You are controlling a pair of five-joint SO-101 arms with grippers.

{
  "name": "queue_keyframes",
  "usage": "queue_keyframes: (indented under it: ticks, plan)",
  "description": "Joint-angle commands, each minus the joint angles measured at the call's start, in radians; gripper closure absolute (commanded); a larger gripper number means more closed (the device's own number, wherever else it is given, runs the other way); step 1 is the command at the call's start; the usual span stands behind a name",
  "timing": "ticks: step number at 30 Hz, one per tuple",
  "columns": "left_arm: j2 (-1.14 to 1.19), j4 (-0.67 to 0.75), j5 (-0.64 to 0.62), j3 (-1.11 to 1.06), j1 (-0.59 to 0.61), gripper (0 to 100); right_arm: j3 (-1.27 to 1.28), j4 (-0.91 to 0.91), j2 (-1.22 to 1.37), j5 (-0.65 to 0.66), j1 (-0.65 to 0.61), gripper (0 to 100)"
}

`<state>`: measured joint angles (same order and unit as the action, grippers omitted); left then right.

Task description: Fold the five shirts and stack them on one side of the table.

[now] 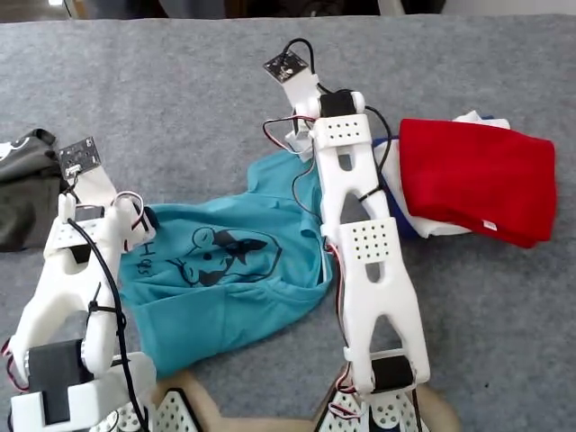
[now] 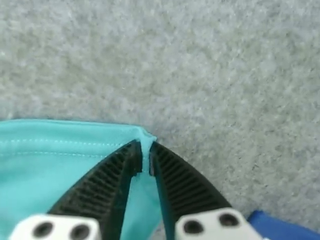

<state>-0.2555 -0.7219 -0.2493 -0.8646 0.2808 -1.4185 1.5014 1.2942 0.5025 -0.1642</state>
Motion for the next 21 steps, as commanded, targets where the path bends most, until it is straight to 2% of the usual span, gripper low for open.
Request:
queue_keyframes:
  ticks: [1,4,9,13,17,21]
  plan:
    - [-0.014,-0.066,-0.002,0.087,0.013,79,-0.133,0.071,-0.067,0.009,0.009,98.5]
    - [-0.014,-0.18,0.021,0.202,0.013,76,-0.262,0.155,-0.101,0.005,0.006,98.5]
    - [-0.014,-0.362,0.029,0.441,0.035,74,-0.249,0.219,-0.289,0.0,0.002,98.5]
    - [-0.003,-0.45,0.023,0.608,0.122,74,-0.228,0.267,-0.449,-0.043,0.003,98.5]
    - [-0.003,-0.466,0.028,0.668,0.153,74,-0.087,0.269,-0.593,-0.075,0.041,98.5]
    - [-0.002,-0.46,0.021,0.691,0.133,74,0.203,0.269,-0.822,-0.054,0.04,98.5]
